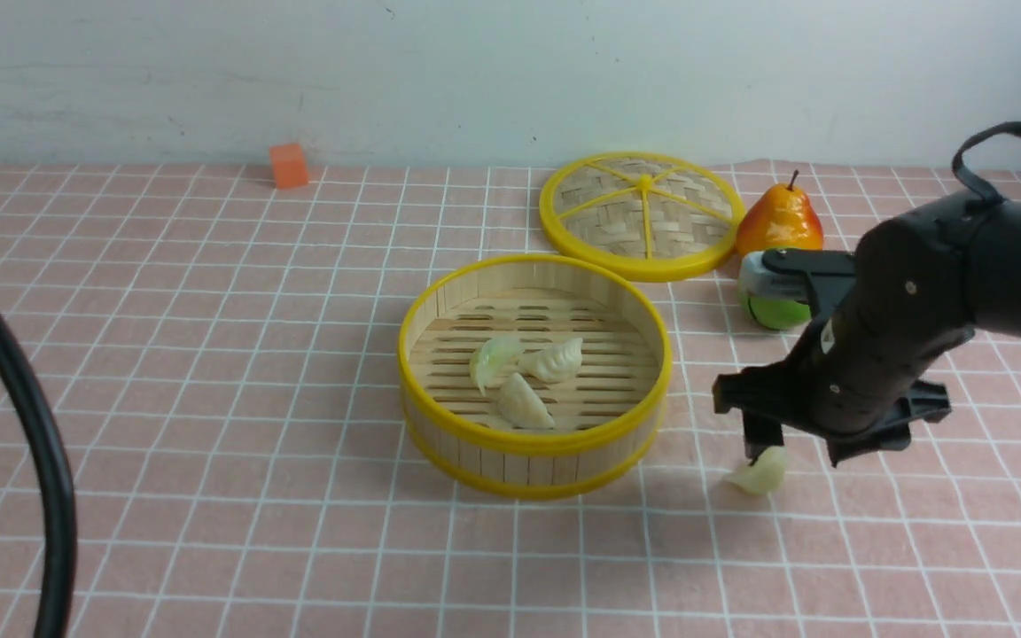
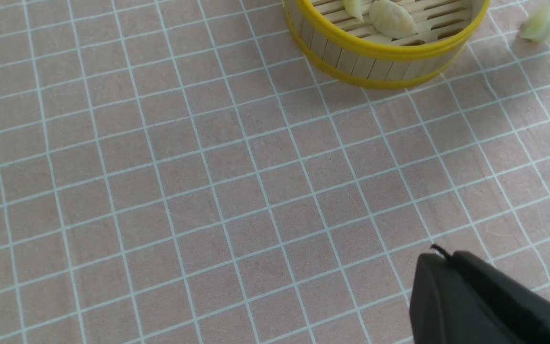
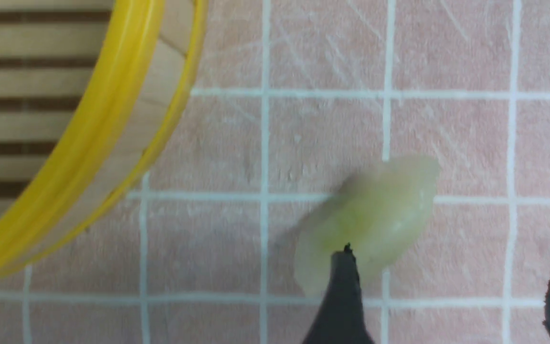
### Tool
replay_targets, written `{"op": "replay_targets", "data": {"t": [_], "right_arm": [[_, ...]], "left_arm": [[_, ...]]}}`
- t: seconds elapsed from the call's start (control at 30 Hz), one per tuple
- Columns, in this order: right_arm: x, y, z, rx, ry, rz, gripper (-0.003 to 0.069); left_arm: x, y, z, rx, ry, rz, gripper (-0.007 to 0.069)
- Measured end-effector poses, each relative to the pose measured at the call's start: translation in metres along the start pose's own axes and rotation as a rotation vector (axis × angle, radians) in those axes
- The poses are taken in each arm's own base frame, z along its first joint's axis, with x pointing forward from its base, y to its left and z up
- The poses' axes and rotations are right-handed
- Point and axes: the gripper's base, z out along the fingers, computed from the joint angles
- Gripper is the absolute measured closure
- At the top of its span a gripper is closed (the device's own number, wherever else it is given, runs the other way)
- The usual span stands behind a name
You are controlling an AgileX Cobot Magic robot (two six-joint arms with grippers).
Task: Put the dumplings into the steamer on the table with the pink tablecloth.
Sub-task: 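Reach for and grasp a dumpling lying on the table beside the steamer, then place the dumpling in the bamboo steamer basket with the right gripper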
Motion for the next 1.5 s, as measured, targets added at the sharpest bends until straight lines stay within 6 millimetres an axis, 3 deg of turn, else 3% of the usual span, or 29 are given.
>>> {"op": "replay_targets", "data": {"t": [0.13, 0.23, 0.33, 0.43, 0.47, 0.5, 0.67, 0.73, 0.77, 0.83, 0.93, 1.07, 1.33, 1.5], "right_arm": [[0.0, 0.002, 0.032, -0.003, 0.007, 0.007, 0.013], [0.002, 0.001, 0.041, 0.004, 0.022, 0.009, 0.0148], [0.003, 0.001, 0.041, 0.009, 0.031, -0.005, 0.0212], [0.004, 0.0, 0.04, 0.018, 0.048, -0.042, 0.0335], [0.003, 0.001, 0.037, 0.019, 0.053, -0.066, 0.0407], [0.002, 0.001, 0.035, 0.02, 0.057, -0.078, 0.0424], [-0.005, 0.011, 0.012, 0.017, 0.065, -0.193, 0.0414], [-0.015, 0.031, -0.014, -0.015, 0.016, -0.289, 0.0414], [-0.015, 0.035, -0.016, -0.019, 0.012, -0.295, 0.0414], [-0.028, 0.062, -0.043, -0.063, -0.062, -0.396, 0.0414], [-0.039, 0.086, -0.059, -0.106, -0.126, -0.443, 0.0414], [-0.052, 0.103, -0.049, -0.122, -0.147, -0.452, 0.0414], [-0.059, 0.117, 0.027, -0.072, -0.028, -0.448, 0.0414], [-0.06, 0.118, 0.036, -0.058, -0.011, -0.408, 0.0375]], "left_arm": [[0.0, 0.0, 0.0, 0.0, 0.0, 0.0, 0.0627], [0.0, 0.0, 0.0, 0.0, 0.0, 0.0, 0.0624], [0.0, 0.0, 0.0, 0.0, 0.0, 0.0, 0.0624], [0.0, 0.0, 0.0, 0.0, 0.0, 0.0, 0.0622], [0.0, 0.0, 0.0, 0.0, 0.0, 0.0, 0.0621], [0.0, 0.0, 0.0, 0.0, 0.0, 0.0, 0.062], [0.0, 0.0, 0.001, -0.001, 0.003, 0.0, 0.062], [-0.001, 0.0, 0.002, -0.001, 0.008, 0.001, 0.062], [-0.001, 0.0, 0.002, -0.001, 0.008, 0.001, 0.062], [-0.002, -0.001, 0.005, -0.003, 0.016, 0.002, 0.062], [-0.001, -0.001, 0.009, -0.003, 0.018, 0.003, 0.0619], [0.003, 0.0, 0.018, -0.008, 0.035, 0.006, 0.0617], [0.02, 0.004, 0.037, -0.047, 0.088, 0.029, 0.061], [0.036, 0.007, 0.036, -0.047, 0.062, 0.032, 0.061]]}}
